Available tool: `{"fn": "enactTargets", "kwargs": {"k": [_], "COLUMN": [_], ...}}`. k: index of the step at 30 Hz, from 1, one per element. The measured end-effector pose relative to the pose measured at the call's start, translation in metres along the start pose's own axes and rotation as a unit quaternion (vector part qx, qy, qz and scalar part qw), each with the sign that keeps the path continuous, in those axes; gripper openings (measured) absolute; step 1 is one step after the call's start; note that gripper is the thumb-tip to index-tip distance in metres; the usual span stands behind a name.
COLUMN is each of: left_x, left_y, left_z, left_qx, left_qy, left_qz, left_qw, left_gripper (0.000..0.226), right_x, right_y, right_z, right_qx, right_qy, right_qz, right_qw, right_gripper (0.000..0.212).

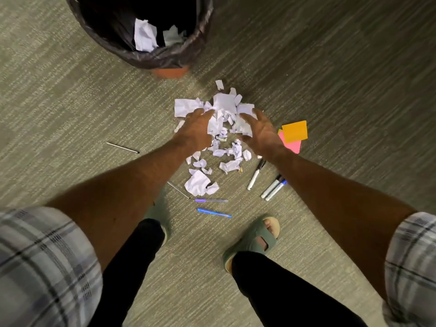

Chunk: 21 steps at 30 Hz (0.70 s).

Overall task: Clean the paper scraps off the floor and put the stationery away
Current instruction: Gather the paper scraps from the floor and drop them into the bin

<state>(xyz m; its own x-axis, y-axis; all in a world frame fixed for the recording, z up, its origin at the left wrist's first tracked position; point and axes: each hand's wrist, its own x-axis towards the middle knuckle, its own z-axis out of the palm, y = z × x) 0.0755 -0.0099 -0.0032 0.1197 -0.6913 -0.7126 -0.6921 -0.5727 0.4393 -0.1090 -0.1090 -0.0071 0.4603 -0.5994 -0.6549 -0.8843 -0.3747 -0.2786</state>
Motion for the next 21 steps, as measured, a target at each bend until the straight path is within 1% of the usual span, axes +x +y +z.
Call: {"fn": "enactTargets", "kwargs": {"k": [5,7,9,12,15,18,19,21], "left_x": [0.056,0.08,0.102,0.129,0.146,0.152,0.151,0.148], "left_y": [0.002,0.0,-0.003,-0.013,-0.029,-0.046,-0.051,-0.056], "left_z": [0.041,0.055,0.065,0.076,0.082,0.093,0.097,0.105], "left_qx": [0.031,0.041,0.049,0.025,0.04,0.08,0.083,0.073], "left_qy": [-0.001,0.0,0.016,0.052,0.043,0.019,0.022,0.046], "left_qz": [-0.048,-0.068,-0.075,-0.107,-0.134,-0.125,-0.11,-0.082], "left_qw": [0.998,0.997,0.996,0.993,0.989,0.989,0.99,0.993], "left_gripper": [0.096,0.104,0.112,0.123,0.132,0.125,0.119,0.1], "right_x": [0.048,0.069,0.088,0.115,0.131,0.133,0.131,0.129], "right_y": [0.035,0.043,0.05,0.058,0.061,0.059,0.059,0.059], "right_z": [0.036,0.049,0.061,0.075,0.086,0.098,0.102,0.106], "right_qx": [-0.02,-0.036,-0.054,-0.099,-0.147,-0.182,-0.184,-0.16], "right_qy": [-0.029,-0.026,-0.007,0.006,-0.002,0.012,0.019,0.035], "right_qz": [0.004,-0.001,-0.011,-0.064,-0.105,-0.138,-0.143,-0.126], "right_qw": [0.999,0.999,0.998,0.993,0.984,0.974,0.972,0.978], "right_gripper": [0.079,0.085,0.091,0.088,0.083,0.072,0.065,0.052]}}
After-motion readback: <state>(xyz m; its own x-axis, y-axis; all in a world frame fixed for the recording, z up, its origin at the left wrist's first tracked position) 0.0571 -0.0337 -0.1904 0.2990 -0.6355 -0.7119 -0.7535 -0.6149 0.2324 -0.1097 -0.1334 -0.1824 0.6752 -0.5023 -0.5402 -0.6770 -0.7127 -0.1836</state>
